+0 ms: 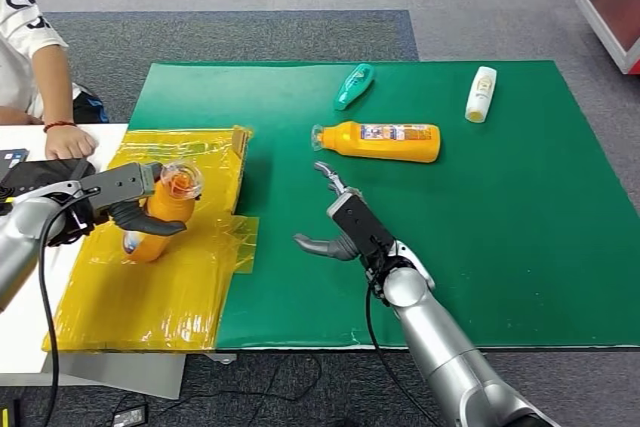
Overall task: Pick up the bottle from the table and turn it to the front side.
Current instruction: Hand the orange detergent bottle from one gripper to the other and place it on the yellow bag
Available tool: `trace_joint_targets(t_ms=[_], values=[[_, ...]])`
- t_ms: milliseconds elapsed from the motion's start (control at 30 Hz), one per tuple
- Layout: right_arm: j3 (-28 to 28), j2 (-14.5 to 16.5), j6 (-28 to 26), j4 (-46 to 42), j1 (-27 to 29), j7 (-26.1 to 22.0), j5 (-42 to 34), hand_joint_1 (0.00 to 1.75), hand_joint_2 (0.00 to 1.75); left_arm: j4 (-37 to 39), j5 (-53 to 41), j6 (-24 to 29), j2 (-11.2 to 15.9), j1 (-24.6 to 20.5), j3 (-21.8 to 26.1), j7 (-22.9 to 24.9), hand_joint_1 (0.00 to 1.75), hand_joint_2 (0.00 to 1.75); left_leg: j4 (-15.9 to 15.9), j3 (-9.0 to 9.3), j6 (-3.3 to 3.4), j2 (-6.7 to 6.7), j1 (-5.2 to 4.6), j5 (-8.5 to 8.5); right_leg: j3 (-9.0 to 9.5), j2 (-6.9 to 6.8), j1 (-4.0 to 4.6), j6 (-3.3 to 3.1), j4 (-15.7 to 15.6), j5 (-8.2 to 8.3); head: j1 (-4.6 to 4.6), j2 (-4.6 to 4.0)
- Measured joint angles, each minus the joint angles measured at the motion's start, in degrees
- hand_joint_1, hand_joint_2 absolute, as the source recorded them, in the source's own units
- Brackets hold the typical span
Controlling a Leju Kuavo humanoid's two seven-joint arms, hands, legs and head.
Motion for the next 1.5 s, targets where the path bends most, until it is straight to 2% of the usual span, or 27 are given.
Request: trace_joint_targets(t_ms=[300, 667, 900, 1100, 1500], values=[[0.3, 0.0, 0.3, 0.0, -0.4, -0.3, 0.0, 0.0, 1.75, 1.9, -3.5, -0.1, 1.1, -1.3, -1.2, 0.5, 1.75, 1.75, 0.0, 0.04, -0.03, 0.01, 0.01, 0.01, 0.0, 0.01, 0.01, -0.03, 0.0, 0.03, -0.01, 0.0], [1.4, 0.5, 0.4, 0.1, -0.7, -0.5, 0.0, 0.0, 1.75, 6.8, -4.8, 0.4, 0.9, -4.1, -3.7, 1.8, 1.75, 1.75, 0.0, 0.04, -0.1, 0.01, 0.01, 0.12, 0.0, 0.01, 0.01, -0.02, 0.0, 0.1, 0.0, 0.0], [1.5, 0.5, 0.1, 0.1, -0.7, -0.5, 0.0, 0.0, 1.75, 7.4, -6.3, 0.8, 0.9, -4.7, -5.0, 2.0, 1.75, 1.75, 0.0, 0.04, -0.13, 0.01, 0.02, 0.14, 0.0, 0.01, 0.02, -0.07, 0.0, 0.13, 0.0, 0.0], [1.8, 0.5, 0.1, 0.1, -0.7, -0.6, 0.0, 0.0, 1.75, 7.7, -9.8, -0.2, 1.3, -6.3, -7.6, 4.8, 1.75, 1.75, 0.0, 0.03, -0.13, 0.0, 0.03, 0.17, -0.02, 0.01, 0.03, -0.07, 0.0, 0.15, -0.01, 0.0], [2.0, 0.6, 0.0, 0.4, -0.6, -0.6, 0.0, 0.0, 1.75, 8.2, -10.7, 0.0, 1.3, -7.5, -11.1, 5.9, 1.75, 1.75, 0.0, -0.01, -0.1, 0.0, 0.01, 0.17, -0.03, 0.01, 0.01, -0.02, 0.0, 0.17, -0.01, 0.0]])
